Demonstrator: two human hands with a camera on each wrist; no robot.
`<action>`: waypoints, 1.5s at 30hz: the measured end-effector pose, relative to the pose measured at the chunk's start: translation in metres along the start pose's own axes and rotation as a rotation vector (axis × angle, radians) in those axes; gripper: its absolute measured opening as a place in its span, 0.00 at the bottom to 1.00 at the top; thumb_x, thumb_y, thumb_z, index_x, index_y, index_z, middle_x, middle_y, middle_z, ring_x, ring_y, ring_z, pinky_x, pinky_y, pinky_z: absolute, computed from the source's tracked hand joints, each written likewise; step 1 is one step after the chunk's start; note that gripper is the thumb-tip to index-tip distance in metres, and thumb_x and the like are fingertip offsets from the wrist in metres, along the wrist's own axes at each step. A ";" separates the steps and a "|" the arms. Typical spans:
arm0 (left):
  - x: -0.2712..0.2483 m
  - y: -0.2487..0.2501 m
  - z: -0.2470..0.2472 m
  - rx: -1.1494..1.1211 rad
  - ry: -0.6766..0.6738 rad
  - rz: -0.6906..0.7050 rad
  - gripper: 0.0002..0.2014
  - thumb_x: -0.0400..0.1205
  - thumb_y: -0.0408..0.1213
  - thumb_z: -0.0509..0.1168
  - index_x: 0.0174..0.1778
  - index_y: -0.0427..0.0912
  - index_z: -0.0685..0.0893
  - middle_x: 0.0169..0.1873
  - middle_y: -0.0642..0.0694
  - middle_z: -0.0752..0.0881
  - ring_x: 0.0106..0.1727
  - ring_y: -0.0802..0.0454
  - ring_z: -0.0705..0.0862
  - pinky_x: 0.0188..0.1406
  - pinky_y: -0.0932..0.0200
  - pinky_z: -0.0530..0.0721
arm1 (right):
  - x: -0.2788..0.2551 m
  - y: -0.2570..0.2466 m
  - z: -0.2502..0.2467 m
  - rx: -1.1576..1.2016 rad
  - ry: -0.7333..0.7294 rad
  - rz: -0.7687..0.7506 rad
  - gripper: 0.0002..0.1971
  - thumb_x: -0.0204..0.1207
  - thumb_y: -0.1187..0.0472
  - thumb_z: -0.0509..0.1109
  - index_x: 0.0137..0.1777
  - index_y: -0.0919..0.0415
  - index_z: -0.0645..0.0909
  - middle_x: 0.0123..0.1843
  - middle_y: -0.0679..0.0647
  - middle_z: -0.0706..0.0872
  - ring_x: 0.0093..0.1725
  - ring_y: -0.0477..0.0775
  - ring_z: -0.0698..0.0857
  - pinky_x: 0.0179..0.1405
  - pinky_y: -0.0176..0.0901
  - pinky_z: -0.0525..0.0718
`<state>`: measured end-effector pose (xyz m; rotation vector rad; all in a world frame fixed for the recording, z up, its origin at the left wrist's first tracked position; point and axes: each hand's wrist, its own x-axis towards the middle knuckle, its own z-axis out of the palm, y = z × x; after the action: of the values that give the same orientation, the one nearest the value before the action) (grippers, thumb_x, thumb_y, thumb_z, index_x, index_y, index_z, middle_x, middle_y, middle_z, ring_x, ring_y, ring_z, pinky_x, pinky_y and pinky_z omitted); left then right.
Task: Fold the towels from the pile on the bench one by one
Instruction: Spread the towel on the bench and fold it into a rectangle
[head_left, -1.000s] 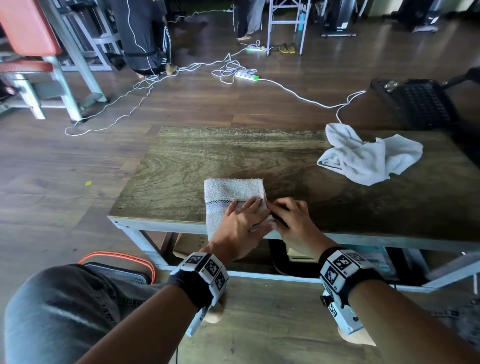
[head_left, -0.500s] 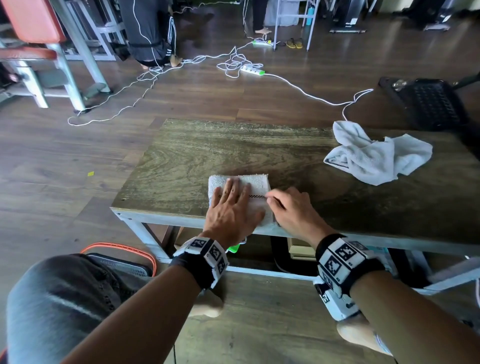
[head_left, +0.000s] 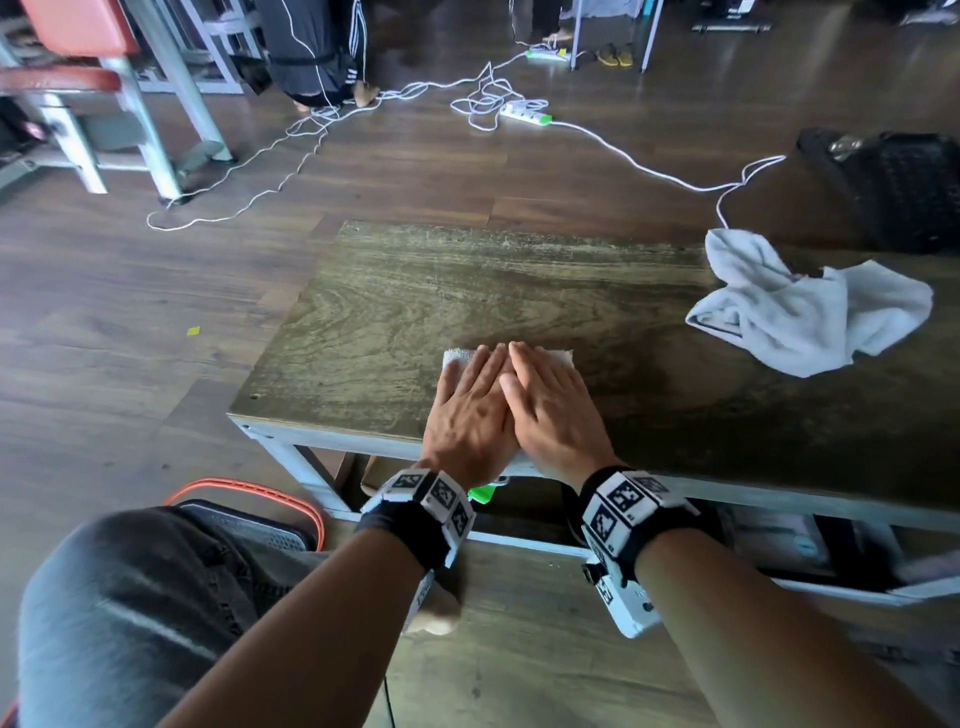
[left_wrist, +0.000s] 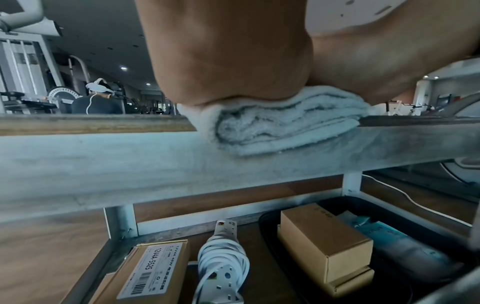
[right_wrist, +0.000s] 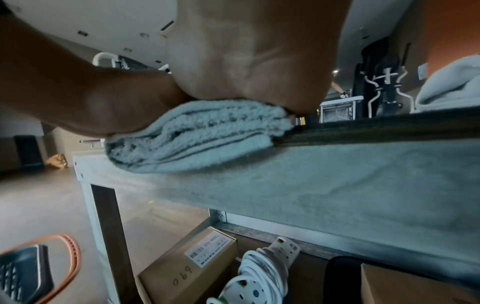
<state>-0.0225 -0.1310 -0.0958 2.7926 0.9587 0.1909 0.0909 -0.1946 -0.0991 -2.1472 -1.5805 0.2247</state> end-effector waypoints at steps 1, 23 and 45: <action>0.002 0.000 -0.001 -0.013 0.013 -0.001 0.31 0.87 0.52 0.39 0.87 0.48 0.46 0.86 0.51 0.48 0.87 0.53 0.43 0.85 0.43 0.42 | 0.001 0.000 0.000 -0.007 0.005 0.008 0.40 0.80 0.37 0.33 0.88 0.57 0.58 0.88 0.52 0.63 0.87 0.48 0.57 0.87 0.47 0.50; 0.002 -0.016 -0.002 -0.170 -0.016 -0.094 0.29 0.89 0.53 0.43 0.87 0.50 0.47 0.86 0.55 0.44 0.86 0.59 0.41 0.85 0.45 0.43 | -0.003 0.007 0.003 -0.099 -0.008 0.136 0.28 0.88 0.44 0.44 0.88 0.45 0.50 0.90 0.42 0.50 0.88 0.45 0.46 0.86 0.64 0.49; -0.004 -0.019 0.001 -0.310 -0.010 -0.399 0.42 0.83 0.68 0.39 0.85 0.45 0.35 0.86 0.46 0.38 0.86 0.55 0.37 0.85 0.48 0.39 | -0.010 0.019 -0.002 0.006 -0.033 0.291 0.36 0.88 0.41 0.45 0.89 0.55 0.36 0.90 0.54 0.40 0.89 0.49 0.44 0.88 0.49 0.45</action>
<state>-0.0369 -0.1192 -0.1009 2.2710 1.3299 0.2423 0.1049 -0.2090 -0.1074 -2.3750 -1.2763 0.3584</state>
